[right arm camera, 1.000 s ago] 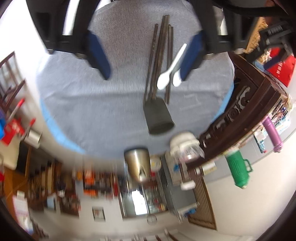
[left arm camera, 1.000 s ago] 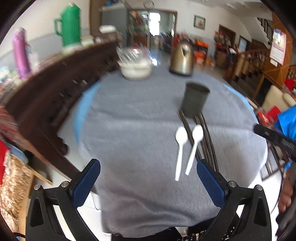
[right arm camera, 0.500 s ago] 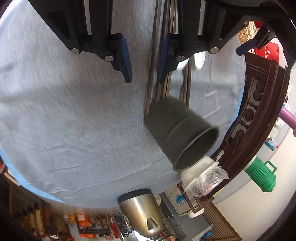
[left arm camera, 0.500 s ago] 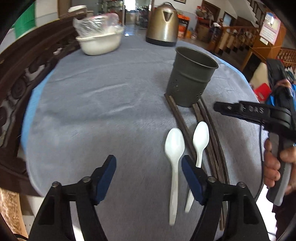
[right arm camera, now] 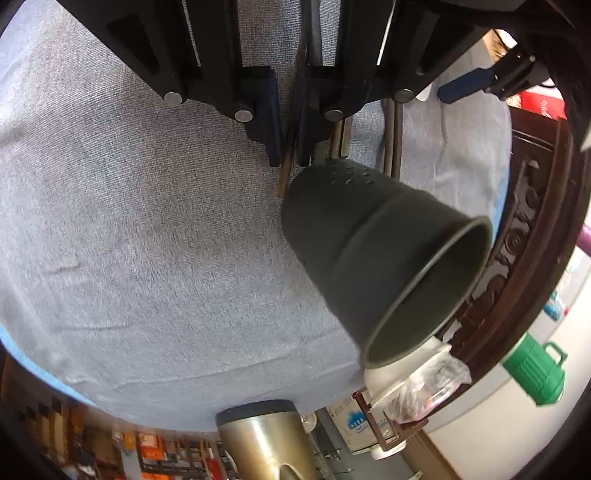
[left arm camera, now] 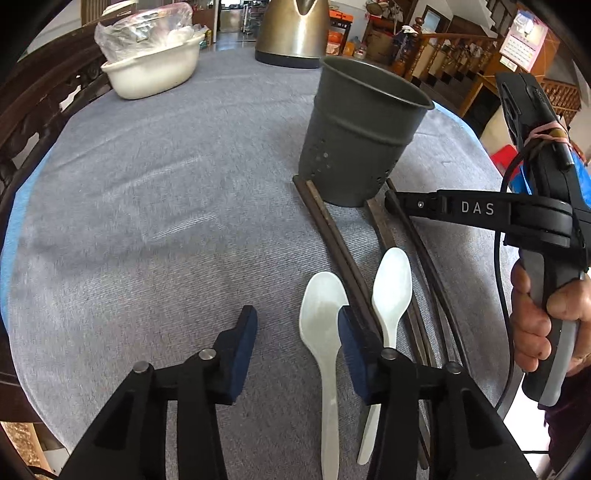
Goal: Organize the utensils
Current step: 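Close left tool on a white spoon while right tool moves toward the chopsticks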
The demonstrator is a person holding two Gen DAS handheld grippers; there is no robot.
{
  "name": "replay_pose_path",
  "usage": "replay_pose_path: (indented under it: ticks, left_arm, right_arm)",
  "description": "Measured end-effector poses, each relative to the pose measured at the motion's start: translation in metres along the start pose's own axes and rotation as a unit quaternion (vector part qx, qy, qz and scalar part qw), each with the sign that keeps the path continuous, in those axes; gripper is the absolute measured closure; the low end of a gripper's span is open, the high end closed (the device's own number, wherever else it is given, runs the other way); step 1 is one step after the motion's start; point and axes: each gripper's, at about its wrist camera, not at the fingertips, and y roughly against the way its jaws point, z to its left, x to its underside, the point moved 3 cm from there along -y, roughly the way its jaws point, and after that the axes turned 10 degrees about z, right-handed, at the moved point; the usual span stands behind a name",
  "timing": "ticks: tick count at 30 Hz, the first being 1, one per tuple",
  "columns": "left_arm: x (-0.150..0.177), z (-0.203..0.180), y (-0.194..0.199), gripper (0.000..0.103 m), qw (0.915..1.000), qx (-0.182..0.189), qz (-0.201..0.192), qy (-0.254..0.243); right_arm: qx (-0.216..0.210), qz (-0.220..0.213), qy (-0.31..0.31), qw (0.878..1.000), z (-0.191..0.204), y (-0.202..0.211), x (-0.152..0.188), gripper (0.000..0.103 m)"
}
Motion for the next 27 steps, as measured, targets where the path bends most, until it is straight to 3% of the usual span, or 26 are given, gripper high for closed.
replay_pose_path:
  ticks: [8, 13, 21, 27]
  left_arm:
    - [-0.006, 0.004, -0.005, 0.087, 0.9999, -0.013, -0.004, -0.005]
    - [-0.008, 0.008, -0.007, 0.087, 1.0, -0.005, -0.001, 0.001]
    - [-0.008, -0.005, -0.015, 0.085, 1.0, 0.002, -0.003, -0.008]
    - [-0.017, -0.025, -0.018, 0.087, 0.9998, 0.0, -0.006, -0.021]
  right_arm:
    - [-0.035, 0.005, -0.029, 0.999, -0.018, 0.005, 0.002, 0.095]
    - [-0.091, 0.008, -0.064, 0.994, -0.033, 0.012, -0.001, 0.092]
    - [-0.104, 0.02, -0.109, 0.988, -0.047, 0.001, -0.014, 0.087]
    - [-0.061, 0.011, -0.08, 0.995, -0.032, 0.0, -0.022, 0.087]
